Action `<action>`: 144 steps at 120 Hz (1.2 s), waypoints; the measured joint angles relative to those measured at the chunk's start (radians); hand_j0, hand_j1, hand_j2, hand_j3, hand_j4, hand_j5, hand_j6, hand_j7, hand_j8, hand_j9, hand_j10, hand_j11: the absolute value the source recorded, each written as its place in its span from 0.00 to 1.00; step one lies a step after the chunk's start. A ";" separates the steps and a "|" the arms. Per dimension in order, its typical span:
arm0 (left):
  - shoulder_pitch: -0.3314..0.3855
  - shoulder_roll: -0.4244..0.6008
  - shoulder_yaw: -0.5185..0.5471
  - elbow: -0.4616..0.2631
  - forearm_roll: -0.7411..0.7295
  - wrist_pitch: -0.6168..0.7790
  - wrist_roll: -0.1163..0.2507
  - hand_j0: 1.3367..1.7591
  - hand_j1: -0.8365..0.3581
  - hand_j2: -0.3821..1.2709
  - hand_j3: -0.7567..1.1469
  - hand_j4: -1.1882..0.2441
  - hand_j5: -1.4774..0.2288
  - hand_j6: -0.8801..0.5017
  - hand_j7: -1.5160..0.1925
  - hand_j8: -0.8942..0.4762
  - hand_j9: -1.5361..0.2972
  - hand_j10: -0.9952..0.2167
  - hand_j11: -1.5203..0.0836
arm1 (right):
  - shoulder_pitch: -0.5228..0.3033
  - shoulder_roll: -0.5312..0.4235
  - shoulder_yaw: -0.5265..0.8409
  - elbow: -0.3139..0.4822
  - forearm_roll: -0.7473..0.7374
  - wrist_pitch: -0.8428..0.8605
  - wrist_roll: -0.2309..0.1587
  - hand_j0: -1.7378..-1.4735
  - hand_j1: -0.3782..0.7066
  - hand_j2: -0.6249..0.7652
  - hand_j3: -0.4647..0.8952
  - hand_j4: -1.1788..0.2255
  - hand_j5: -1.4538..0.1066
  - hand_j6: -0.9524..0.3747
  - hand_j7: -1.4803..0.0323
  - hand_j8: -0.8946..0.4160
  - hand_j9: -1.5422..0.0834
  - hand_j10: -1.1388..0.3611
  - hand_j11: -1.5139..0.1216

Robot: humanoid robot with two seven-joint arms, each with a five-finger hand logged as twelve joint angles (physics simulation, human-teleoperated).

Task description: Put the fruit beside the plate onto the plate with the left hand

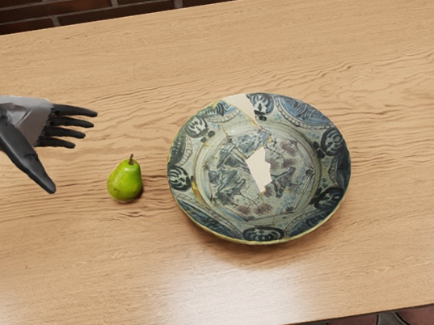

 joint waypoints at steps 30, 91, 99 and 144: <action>0.010 -0.096 -0.028 -0.175 0.298 0.146 0.002 0.76 0.97 0.23 0.40 0.81 0.85 0.62 0.87 0.63 0.82 0.80 0.93 | 0.000 0.000 0.000 0.000 0.000 0.000 0.000 0.30 0.04 0.45 0.34 0.83 0.92 0.71 0.97 0.67 0.94 0.75 0.91; 0.264 -0.297 -0.001 -0.190 0.777 0.807 0.002 0.76 0.97 0.23 0.40 0.81 0.85 0.62 0.87 0.63 0.82 0.80 0.93 | 0.000 0.000 0.000 0.000 0.000 0.000 0.000 0.30 0.04 0.45 0.34 0.83 0.92 0.71 0.97 0.67 0.94 0.75 0.91; 0.275 -0.311 0.008 -0.187 0.795 0.821 0.002 0.76 0.97 0.24 0.40 0.81 0.85 0.62 0.87 0.63 0.82 0.80 0.93 | 0.000 0.000 0.000 0.000 0.000 0.000 0.000 0.30 0.04 0.45 0.34 0.83 0.92 0.71 0.97 0.67 0.94 0.75 0.91; 0.291 -0.337 0.069 -0.174 0.819 0.833 0.002 0.76 0.83 0.25 0.40 0.71 0.74 0.51 0.76 0.53 0.72 0.68 0.81 | 0.000 0.000 -0.001 0.000 0.000 0.000 0.000 0.30 0.04 0.45 0.34 0.83 0.92 0.71 0.97 0.67 0.94 0.75 0.91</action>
